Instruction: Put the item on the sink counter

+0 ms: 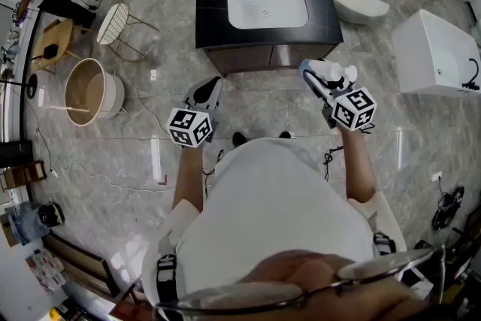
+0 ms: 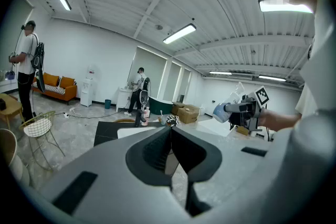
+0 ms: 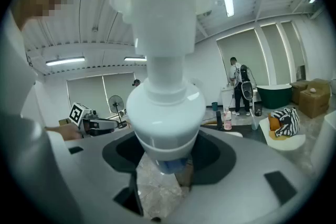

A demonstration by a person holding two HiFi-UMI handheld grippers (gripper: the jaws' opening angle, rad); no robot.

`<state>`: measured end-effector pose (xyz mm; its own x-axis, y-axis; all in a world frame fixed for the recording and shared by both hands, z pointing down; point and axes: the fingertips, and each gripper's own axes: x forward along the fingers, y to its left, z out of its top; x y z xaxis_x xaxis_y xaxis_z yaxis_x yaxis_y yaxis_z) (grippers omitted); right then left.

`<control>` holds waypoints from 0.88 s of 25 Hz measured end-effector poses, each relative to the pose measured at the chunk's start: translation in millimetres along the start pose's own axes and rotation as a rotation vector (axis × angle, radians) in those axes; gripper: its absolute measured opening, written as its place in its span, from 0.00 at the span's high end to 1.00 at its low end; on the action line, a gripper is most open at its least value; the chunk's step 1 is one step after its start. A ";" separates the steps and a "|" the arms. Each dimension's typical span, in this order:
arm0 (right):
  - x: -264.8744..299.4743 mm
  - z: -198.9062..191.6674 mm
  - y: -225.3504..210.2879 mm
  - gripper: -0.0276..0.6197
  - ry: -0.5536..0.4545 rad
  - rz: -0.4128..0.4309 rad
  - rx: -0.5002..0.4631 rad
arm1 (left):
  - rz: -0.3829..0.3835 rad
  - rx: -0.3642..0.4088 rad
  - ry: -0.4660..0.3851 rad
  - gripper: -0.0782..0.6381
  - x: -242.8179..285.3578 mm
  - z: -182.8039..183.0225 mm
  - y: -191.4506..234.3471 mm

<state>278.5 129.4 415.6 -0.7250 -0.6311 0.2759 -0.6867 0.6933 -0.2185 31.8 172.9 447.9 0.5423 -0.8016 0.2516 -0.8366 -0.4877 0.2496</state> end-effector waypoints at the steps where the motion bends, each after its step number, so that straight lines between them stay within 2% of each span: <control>1: 0.3 -0.3 -1.2 0.56 0.001 -0.002 0.001 | -0.001 0.000 -0.001 0.88 0.9 0.3 -0.7; 13: 4.6 3.8 -1.5 0.56 0.002 0.008 -0.008 | 0.005 -0.001 -0.025 0.88 2.0 7.2 4.0; 22: 20.7 4.9 3.8 0.56 0.004 -0.012 0.028 | 0.002 -0.014 -0.019 0.88 -5.7 3.5 25.5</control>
<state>260.6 117.2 415.8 -0.7166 -0.6379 0.2821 -0.6965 0.6758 -0.2413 7.1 163.8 449.5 0.5394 -0.8088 0.2345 -0.8362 -0.4816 0.2622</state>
